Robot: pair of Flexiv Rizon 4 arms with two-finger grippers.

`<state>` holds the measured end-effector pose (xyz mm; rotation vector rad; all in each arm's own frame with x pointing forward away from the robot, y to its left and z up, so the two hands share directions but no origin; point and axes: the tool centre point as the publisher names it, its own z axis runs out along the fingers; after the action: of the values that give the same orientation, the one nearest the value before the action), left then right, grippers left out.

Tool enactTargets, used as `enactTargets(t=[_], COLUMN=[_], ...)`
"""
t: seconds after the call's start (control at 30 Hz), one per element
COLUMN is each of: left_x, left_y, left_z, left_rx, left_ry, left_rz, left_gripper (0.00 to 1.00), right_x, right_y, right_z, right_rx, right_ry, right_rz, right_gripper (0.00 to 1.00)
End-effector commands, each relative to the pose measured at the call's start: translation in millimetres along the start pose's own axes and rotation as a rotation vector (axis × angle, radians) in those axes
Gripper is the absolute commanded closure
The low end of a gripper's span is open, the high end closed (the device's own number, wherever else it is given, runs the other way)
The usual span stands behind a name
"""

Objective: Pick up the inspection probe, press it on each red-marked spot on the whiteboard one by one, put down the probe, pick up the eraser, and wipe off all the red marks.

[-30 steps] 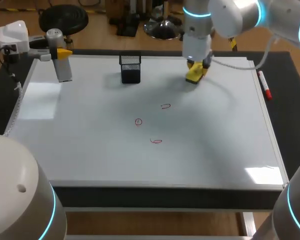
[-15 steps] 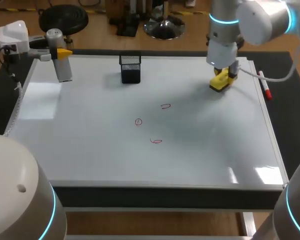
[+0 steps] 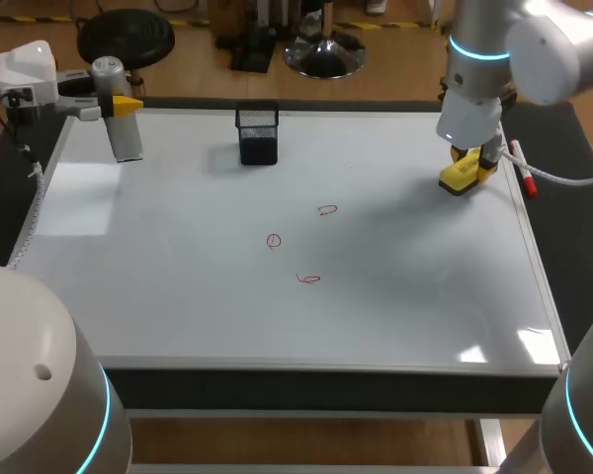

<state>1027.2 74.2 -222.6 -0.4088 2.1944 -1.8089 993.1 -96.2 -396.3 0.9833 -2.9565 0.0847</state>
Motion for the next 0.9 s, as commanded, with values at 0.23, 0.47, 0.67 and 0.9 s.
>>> enactTargets(t=[0.23,0.47,0.67,0.9], left_x=[0.7,0.7,0.7,0.7], left_y=[-0.7,-0.7,-0.7,-0.7], left_z=[-0.1,-0.1,-0.1,-0.1], left_rx=[0.001,0.001,0.001,0.001], left_ry=[-0.003,-0.003,-0.003,-0.003], left_rz=[0.002,0.002,0.002,0.002], left_gripper=[1.00,1.00,1.00,1.00], right_x=[3.0,3.0,3.0,3.0], right_y=[14.5,14.5,14.5,14.5], right_z=[-13.1,-13.1,-13.1,-13.1], right_rx=[0.015,0.015,0.015,0.015], right_ry=[-0.030,-0.030,-0.030,-0.030], right_rz=[-0.028,-0.028,-0.028,-0.028], right_gripper=[1.00,1.00,1.00,1.00])
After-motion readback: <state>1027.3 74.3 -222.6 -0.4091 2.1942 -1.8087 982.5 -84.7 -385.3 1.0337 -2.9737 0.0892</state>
